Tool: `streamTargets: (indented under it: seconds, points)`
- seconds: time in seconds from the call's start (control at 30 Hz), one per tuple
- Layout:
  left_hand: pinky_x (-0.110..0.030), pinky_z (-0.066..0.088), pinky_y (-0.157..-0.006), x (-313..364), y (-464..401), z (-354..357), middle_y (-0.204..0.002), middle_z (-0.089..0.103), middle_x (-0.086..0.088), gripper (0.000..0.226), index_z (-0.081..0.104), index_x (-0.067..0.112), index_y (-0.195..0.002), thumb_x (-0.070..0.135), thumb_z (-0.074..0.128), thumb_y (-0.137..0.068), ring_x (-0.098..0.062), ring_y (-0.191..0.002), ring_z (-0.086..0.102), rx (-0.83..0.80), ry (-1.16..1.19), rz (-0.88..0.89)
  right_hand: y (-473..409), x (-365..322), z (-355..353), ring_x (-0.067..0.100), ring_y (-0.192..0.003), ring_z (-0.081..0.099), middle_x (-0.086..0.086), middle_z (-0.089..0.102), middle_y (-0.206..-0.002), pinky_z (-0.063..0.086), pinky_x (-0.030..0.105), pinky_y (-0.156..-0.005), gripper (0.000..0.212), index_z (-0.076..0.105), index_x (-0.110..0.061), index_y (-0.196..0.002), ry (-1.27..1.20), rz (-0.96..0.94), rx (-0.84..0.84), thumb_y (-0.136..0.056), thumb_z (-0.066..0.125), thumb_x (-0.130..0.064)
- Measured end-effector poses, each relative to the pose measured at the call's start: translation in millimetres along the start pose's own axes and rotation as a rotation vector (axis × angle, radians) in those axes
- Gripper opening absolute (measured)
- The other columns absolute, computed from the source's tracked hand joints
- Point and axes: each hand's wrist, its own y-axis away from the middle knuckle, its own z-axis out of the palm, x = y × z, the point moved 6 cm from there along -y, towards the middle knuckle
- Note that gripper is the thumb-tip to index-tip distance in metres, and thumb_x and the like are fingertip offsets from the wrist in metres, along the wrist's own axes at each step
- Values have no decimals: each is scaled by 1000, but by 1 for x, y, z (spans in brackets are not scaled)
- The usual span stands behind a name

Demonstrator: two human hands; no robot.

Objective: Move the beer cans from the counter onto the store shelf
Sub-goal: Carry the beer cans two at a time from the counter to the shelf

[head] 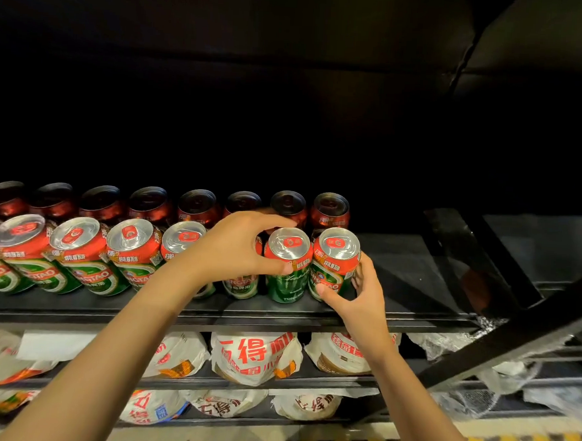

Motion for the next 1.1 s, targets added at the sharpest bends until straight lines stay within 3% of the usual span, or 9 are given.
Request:
streamTargets:
  seconds: [0.1, 0.27, 0.4, 0.5, 0.6, 0.77, 0.97, 1.1]
  points:
    - [-23, 43, -94, 0, 0, 0, -123, 58, 14, 68, 52, 31, -130, 48, 76, -69, -2, -111, 52, 15, -11, -21, 1, 1, 2, -1, -117, 53, -14, 55, -127, 48, 14, -92, 74, 40, -30, -133, 0, 21, -5, -73, 81, -18]
    - [-24, 44, -86, -1, -1, 3, -115, 59, 14, 64, 53, 35, -127, 55, 72, -69, 0, -100, 51, 21, -55, -33, -1, 3, 0, 2, -115, 56, -12, 58, -124, 50, 18, -91, 73, 44, -31, -130, 3, 25, 17, -69, 84, -20]
    - [-28, 48, -86, -1, -2, 4, -112, 61, 14, 60, 58, 33, -118, 59, 72, -66, -4, -100, 56, 56, -61, -56, -1, 1, -1, -1, -113, 56, -15, 59, -123, 48, 12, -89, 67, 47, -31, -129, 22, 3, 6, -73, 82, -18]
    - [-29, 49, -85, -1, -3, 4, -111, 62, 12, 60, 60, 30, -115, 61, 72, -65, -6, -100, 57, 90, -80, -77, 0, 2, -1, -1, -115, 55, -16, 58, -125, 48, 15, -92, 67, 46, -31, -132, 46, -1, -18, -76, 79, -21]
    - [-26, 48, -83, -1, -3, 5, -110, 63, 12, 63, 59, 28, -114, 62, 71, -63, -6, -98, 56, 107, -96, -101, 1, 2, 0, -6, -114, 52, -17, 55, -127, 45, 8, -88, 68, 42, -32, -135, 83, 10, -28, -78, 77, -23]
    - [-27, 45, -91, -2, -2, 5, -123, 58, 13, 75, 49, 32, -130, 61, 72, -65, -6, -111, 55, 39, -76, -75, 1, 3, 1, -6, -114, 52, -15, 51, -129, 46, 7, -86, 75, 38, -33, -135, 51, 15, -31, -74, 81, -22]
    - [-17, 31, -91, -2, 0, 5, -135, 50, 15, 72, 40, 39, -137, 54, 63, -70, -5, -122, 46, -23, -160, -42, -3, 6, 0, -4, -110, 55, -13, 56, -124, 48, 9, -83, 71, 43, -30, -131, 75, 17, -22, -71, 82, -22]
    - [-19, 33, -94, -1, -1, 4, -132, 52, 15, 65, 44, 37, -135, 47, 70, -76, -4, -121, 46, -14, -123, -52, -2, 5, 0, -5, -111, 55, -16, 58, -122, 46, 7, -86, 70, 44, -29, -132, 85, -3, -33, -74, 81, -19]
